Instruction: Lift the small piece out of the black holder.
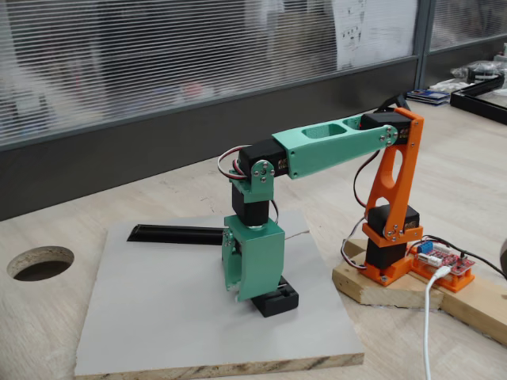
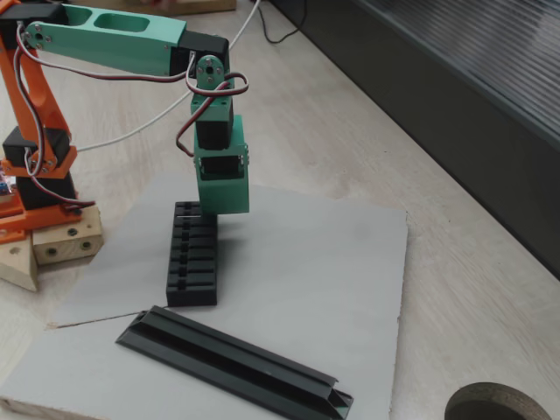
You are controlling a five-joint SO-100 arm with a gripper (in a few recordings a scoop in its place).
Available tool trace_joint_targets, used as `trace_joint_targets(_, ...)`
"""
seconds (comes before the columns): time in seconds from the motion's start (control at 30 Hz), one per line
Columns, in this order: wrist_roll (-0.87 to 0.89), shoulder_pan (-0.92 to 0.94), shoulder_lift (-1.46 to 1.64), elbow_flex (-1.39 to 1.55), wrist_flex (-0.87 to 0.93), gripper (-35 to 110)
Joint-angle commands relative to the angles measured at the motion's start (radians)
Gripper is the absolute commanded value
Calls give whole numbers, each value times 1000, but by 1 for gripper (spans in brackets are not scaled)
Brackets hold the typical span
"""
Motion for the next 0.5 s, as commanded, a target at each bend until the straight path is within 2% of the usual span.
trace_joint_targets(0.0,9,-17,20,0,18,22)
trace_joint_targets(0.47,6,-17,20,0,18,20)
